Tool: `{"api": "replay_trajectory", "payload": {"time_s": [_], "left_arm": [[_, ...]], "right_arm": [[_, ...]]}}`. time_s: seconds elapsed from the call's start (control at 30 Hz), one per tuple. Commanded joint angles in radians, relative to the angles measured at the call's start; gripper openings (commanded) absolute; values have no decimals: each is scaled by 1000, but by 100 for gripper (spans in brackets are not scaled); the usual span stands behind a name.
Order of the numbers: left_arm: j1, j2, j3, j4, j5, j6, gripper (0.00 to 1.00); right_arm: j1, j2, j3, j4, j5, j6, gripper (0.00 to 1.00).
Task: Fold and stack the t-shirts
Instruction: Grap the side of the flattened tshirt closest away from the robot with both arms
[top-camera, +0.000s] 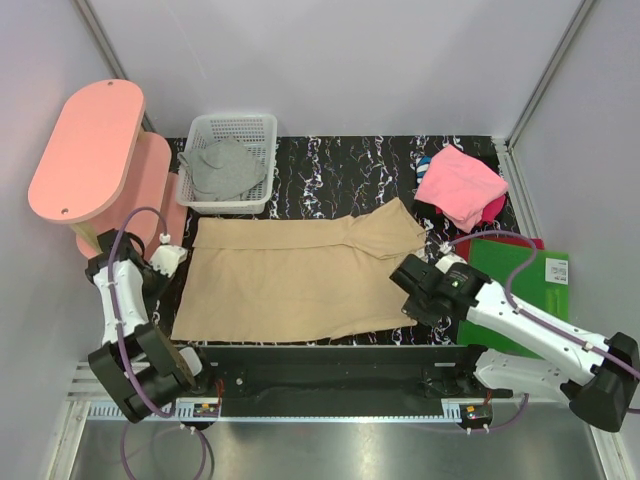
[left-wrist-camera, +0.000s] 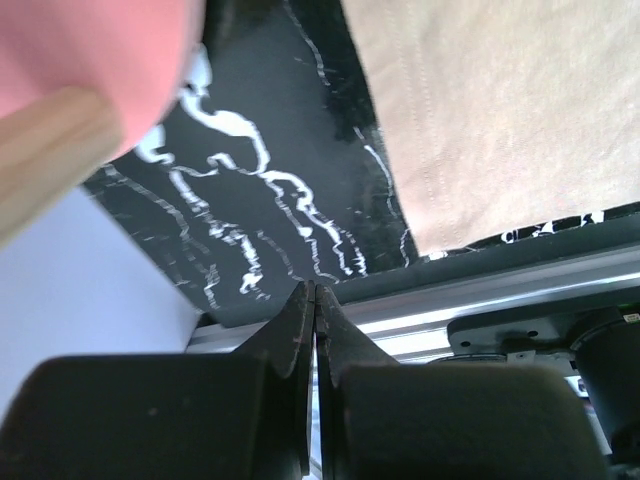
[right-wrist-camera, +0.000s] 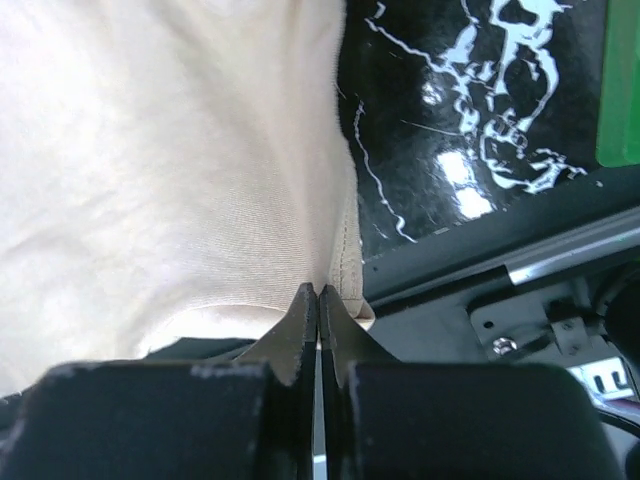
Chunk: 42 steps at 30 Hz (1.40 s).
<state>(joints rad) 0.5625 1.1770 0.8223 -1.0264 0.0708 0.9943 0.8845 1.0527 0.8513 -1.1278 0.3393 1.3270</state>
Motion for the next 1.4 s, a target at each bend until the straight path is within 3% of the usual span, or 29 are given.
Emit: {"api": "replay_trajectory", "payload": {"time_s": [0.0,0.3,0.4,0.63,1.03,1.37], "left_arm": [[5,-56,28,-70,37,13,0],[5,-168,-93,-77,21,49,1],[5,-133,-155,-14,-11,37,28],[7,-71,-190,15,7,23,43],[7,32,-247,143,-5,32,47],[5,72,-235,163,35,33,57]], "right_arm": [[17,-28,3,-112,-22,23,0],[87,-82,-6,-182,-43,67,0],[87,-65,-6,-158,-40,60,0],[87,-34,-1,-139,-39,38,0],[87,9,49,-155,-29,26,0],[87,21,58,-152,-34,31,0]]}}
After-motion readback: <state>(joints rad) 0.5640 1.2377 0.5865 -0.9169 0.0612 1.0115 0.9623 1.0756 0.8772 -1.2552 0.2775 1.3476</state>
